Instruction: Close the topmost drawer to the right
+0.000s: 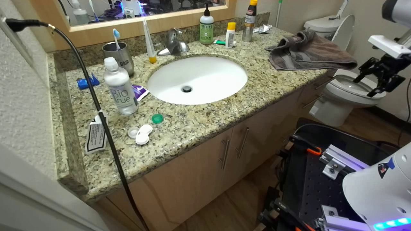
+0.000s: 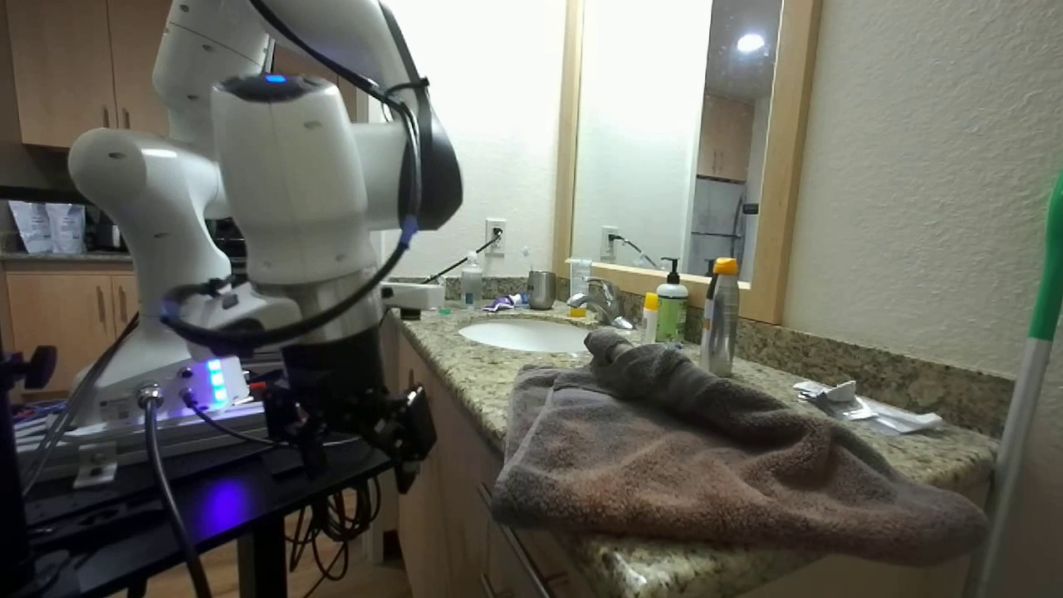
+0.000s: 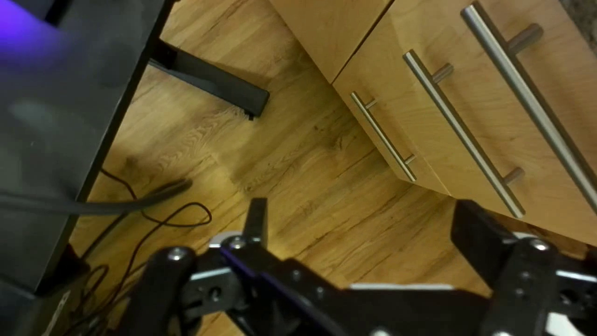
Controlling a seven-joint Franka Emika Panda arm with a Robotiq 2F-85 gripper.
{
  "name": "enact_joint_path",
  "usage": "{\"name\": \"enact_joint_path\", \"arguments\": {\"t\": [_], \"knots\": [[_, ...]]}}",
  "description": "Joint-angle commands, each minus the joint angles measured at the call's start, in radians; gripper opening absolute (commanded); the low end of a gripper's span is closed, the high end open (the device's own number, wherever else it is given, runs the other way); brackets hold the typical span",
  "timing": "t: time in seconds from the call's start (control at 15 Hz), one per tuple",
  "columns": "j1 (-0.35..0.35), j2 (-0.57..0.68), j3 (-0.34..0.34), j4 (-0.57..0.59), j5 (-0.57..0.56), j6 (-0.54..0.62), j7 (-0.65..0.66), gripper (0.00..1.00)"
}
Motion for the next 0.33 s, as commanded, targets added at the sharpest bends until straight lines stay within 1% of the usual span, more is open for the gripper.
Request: {"name": "enact_joint_path", "arguments": {"t": [0.0, 0.07, 0.13, 0.27], "knots": [[-0.041, -0.232, -0.095, -0.063, -0.116, -0.073, -0.152, 1.00], [-0.018, -0.098, -0.059, -0.017, -0.070, -0.030, -0.078, 1.00], [-0.027, -0.147, -0.085, -0.022, -0.089, -0.052, -0.109, 1.00], [-0.039, -0.212, -0.105, -0.035, -0.104, -0.073, -0.135, 1.00]]}}
